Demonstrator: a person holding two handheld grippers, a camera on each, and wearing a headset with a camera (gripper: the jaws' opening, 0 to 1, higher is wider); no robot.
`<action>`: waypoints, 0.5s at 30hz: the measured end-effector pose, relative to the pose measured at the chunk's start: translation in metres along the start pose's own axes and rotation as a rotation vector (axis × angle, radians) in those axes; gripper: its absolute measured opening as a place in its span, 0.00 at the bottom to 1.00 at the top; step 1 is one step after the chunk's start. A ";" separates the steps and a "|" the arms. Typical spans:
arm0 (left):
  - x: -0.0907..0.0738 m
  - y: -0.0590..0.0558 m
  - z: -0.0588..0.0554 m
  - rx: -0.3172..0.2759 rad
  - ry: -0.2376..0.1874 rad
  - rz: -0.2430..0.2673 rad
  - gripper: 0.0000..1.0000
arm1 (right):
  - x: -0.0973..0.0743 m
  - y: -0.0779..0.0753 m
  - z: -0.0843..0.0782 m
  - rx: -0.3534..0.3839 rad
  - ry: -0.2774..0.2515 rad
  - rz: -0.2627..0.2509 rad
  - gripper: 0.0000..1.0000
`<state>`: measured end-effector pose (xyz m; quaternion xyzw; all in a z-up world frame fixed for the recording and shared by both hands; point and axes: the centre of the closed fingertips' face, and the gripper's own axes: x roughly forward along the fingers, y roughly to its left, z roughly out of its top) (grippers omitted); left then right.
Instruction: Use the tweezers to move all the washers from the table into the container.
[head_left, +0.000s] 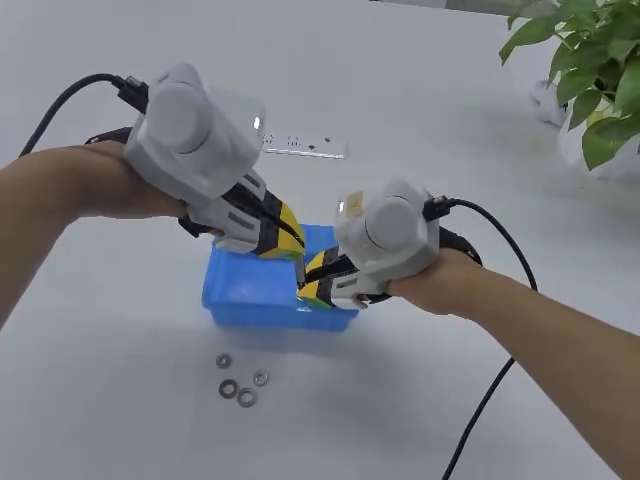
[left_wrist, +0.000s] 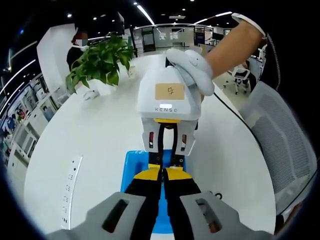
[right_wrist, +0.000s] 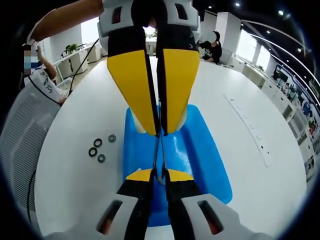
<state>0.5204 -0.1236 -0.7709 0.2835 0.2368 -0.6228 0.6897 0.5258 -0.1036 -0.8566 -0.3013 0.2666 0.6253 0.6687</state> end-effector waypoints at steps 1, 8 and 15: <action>-0.001 0.000 0.001 0.000 -0.001 0.000 0.06 | -0.001 0.000 0.001 -0.001 -0.002 0.000 0.11; -0.009 -0.003 0.009 0.010 -0.006 0.011 0.06 | -0.009 0.003 0.010 -0.008 -0.014 -0.012 0.11; -0.020 -0.007 0.018 0.021 -0.008 0.020 0.06 | -0.017 0.005 0.022 -0.015 -0.034 -0.024 0.11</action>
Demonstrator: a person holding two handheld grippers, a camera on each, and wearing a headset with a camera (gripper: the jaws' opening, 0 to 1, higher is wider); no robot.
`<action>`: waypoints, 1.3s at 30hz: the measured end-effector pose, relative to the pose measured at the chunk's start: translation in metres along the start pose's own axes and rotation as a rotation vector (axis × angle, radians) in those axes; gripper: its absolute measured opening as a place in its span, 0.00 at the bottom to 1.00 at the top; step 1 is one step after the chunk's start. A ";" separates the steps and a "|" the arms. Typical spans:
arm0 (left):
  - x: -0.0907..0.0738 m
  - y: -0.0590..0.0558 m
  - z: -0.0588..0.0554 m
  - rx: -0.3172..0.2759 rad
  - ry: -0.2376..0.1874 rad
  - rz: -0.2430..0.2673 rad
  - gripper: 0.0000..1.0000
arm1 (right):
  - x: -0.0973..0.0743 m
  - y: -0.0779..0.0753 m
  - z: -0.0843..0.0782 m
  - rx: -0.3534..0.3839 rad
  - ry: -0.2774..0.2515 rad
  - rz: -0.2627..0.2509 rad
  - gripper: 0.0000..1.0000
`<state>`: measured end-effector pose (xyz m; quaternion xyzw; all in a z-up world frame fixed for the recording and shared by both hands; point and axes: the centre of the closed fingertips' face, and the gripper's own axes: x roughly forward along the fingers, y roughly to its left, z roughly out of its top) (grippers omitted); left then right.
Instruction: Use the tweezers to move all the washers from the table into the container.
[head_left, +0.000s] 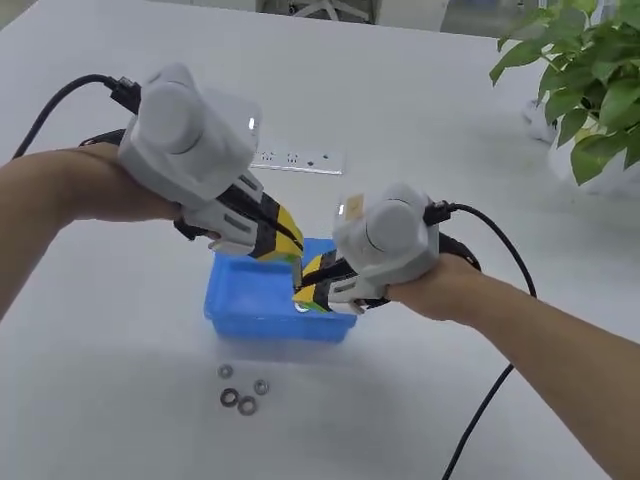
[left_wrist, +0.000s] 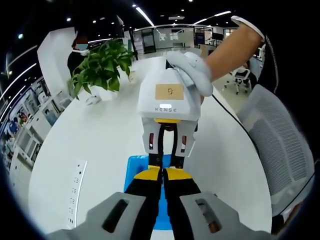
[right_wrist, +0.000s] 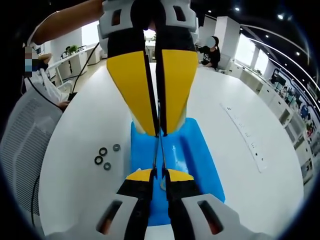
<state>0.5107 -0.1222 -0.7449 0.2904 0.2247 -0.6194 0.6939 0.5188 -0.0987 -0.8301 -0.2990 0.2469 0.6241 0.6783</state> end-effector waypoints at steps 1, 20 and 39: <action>-0.002 -0.001 0.001 0.002 0.001 0.002 0.05 | -0.001 0.000 0.002 0.001 -0.004 -0.002 0.11; -0.032 -0.034 0.007 0.009 0.025 0.015 0.05 | -0.010 0.033 0.029 -0.036 -0.038 -0.006 0.12; -0.033 -0.074 -0.006 -0.022 0.047 -0.006 0.05 | 0.003 0.077 0.027 -0.034 -0.046 0.041 0.12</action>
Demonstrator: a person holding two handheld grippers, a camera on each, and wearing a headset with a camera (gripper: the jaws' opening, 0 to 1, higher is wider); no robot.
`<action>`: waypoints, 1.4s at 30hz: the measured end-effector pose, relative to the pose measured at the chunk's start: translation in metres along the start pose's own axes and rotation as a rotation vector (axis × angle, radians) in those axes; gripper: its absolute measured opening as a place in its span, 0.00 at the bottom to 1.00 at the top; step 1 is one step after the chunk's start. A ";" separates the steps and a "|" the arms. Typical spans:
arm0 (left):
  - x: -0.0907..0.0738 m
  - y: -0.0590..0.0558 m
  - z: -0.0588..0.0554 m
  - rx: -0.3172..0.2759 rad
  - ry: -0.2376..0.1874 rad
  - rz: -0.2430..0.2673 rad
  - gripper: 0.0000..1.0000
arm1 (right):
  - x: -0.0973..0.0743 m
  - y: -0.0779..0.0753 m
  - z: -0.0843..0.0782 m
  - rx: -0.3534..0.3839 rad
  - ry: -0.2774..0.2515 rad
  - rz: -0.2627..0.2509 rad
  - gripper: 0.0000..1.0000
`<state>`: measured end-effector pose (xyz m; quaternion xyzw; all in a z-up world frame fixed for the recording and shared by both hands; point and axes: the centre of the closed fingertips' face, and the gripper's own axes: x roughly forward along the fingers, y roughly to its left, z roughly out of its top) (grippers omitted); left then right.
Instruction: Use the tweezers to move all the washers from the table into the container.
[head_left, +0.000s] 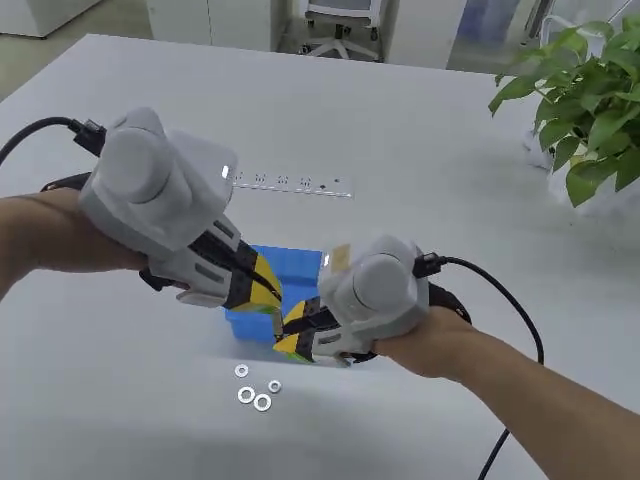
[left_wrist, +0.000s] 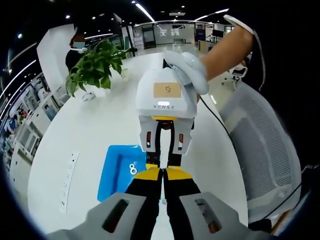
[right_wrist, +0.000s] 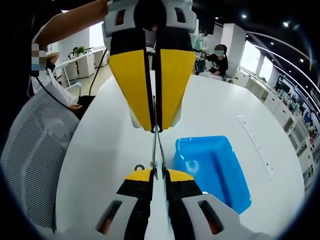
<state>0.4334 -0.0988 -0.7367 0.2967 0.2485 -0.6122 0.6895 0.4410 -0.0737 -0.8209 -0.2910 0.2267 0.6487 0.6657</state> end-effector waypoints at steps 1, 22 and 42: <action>0.001 -0.002 -0.001 -0.001 0.001 -0.001 0.05 | 0.001 0.002 0.000 -0.001 0.000 0.002 0.12; 0.010 -0.033 -0.026 -0.055 0.020 -0.031 0.05 | 0.024 0.036 -0.014 0.004 0.017 0.080 0.12; 0.020 -0.039 -0.037 -0.079 0.033 -0.056 0.05 | 0.035 0.045 -0.024 0.046 0.014 0.099 0.13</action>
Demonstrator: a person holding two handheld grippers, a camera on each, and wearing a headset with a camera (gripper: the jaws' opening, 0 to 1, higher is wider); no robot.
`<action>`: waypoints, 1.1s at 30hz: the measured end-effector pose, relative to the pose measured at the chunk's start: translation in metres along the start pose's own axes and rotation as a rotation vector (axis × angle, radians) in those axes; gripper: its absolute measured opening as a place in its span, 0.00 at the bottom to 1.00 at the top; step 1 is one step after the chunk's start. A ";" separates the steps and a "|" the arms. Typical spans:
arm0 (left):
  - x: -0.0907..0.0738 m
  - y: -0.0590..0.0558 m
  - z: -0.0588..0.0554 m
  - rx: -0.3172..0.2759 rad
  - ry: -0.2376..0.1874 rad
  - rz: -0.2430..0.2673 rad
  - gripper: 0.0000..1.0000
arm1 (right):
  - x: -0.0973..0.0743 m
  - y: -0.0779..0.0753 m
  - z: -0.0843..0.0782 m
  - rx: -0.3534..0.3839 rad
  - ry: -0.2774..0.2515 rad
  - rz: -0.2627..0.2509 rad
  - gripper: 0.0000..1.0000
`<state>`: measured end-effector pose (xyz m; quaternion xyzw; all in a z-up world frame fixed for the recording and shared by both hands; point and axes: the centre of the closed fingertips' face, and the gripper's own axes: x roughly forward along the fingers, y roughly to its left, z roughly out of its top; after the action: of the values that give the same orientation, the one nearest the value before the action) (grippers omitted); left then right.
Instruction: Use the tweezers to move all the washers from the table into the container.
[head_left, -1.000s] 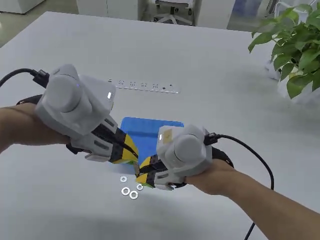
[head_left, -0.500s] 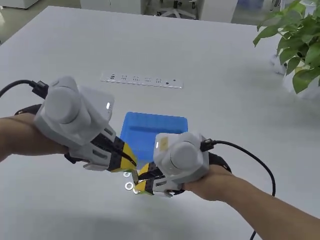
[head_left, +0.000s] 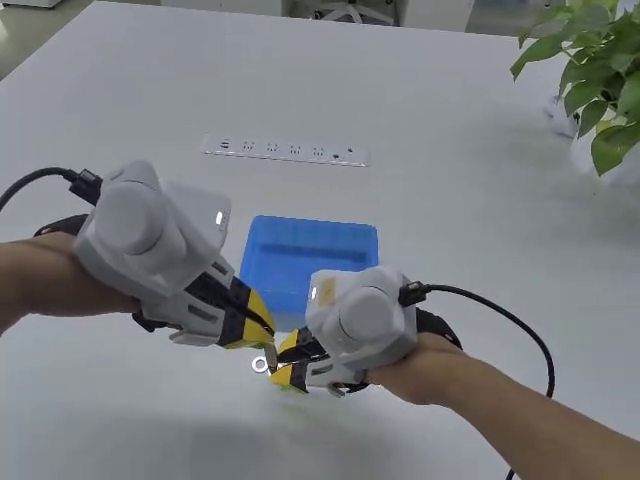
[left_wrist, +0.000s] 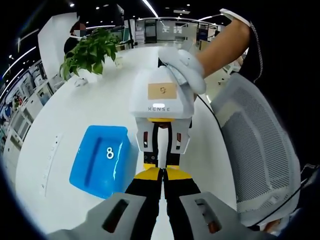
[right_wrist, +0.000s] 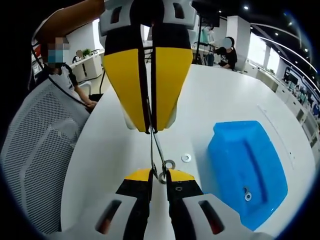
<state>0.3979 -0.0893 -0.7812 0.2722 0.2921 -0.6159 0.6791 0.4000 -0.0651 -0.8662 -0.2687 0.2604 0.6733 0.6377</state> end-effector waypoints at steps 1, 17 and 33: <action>0.000 0.000 0.000 0.000 0.001 -0.001 0.05 | 0.000 0.000 0.000 0.003 0.000 0.001 0.13; 0.005 0.003 -0.001 -0.006 -0.005 -0.009 0.05 | 0.003 0.000 -0.005 0.011 0.012 0.006 0.12; 0.005 0.002 0.002 -0.010 -0.011 -0.012 0.05 | 0.001 0.002 -0.006 0.021 0.011 0.008 0.10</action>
<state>0.4008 -0.0937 -0.7838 0.2637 0.2932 -0.6199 0.6784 0.3984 -0.0682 -0.8713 -0.2650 0.2720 0.6716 0.6362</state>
